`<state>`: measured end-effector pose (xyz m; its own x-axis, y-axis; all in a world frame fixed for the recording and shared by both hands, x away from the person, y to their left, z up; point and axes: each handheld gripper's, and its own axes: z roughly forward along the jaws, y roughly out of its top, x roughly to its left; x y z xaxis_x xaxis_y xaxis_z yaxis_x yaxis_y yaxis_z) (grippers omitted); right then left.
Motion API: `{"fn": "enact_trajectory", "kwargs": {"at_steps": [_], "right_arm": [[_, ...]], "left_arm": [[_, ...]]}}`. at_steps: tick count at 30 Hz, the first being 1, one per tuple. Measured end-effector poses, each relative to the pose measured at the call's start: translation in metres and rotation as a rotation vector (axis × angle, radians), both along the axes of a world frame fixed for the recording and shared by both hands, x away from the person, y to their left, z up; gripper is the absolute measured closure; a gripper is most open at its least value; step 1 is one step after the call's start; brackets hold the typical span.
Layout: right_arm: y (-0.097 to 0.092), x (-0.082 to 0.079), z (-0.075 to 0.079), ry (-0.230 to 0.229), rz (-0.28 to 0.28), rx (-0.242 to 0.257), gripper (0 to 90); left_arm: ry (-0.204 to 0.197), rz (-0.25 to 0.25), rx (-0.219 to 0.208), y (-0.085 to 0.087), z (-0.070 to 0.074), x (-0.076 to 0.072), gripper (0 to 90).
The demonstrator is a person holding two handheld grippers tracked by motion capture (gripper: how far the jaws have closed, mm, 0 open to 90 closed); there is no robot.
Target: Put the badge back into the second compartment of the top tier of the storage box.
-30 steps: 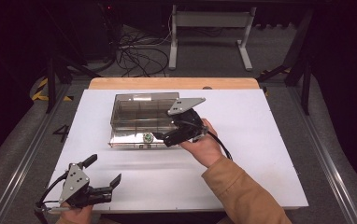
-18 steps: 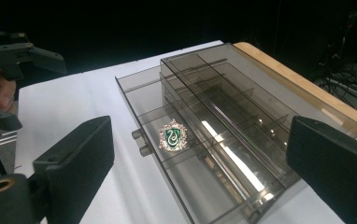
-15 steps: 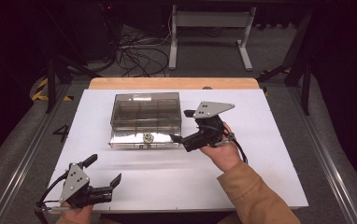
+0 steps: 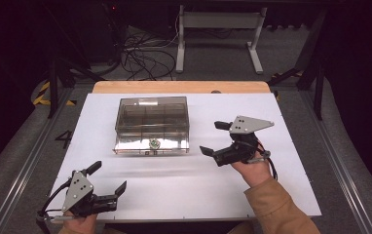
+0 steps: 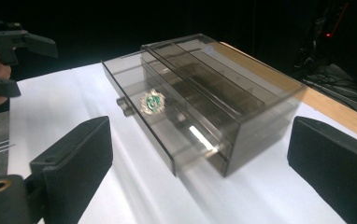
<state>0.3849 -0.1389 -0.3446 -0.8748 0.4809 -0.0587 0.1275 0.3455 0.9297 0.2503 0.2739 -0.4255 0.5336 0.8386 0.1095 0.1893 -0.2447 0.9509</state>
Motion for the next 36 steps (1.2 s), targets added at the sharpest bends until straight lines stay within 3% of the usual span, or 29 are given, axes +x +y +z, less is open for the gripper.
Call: {"fn": "enact_trajectory", "kwargs": {"at_steps": [12, 22, 33, 36], "right_arm": [[-0.043, -0.013, -0.026, 0.001, -0.051, 0.038, 6.7], [-0.066, -0.027, -0.055, 0.019, -0.065, 0.048, 5.4], [-0.087, -0.039, -0.089, 0.062, -0.081, 0.116, 4.7], [-0.089, -0.041, -0.096, 0.063, -0.083, 0.082, 4.4]], "left_arm": [[0.001, -0.001, 0.003, -0.001, 0.000, 0.000, 3.5], [-0.001, -0.001, 0.004, -0.001, 0.000, 0.000, 3.5], [-0.001, -0.003, 0.005, -0.001, 0.000, 0.000, 3.5], [0.001, -0.003, 0.004, -0.001, 0.000, 0.001, 3.4]]}}
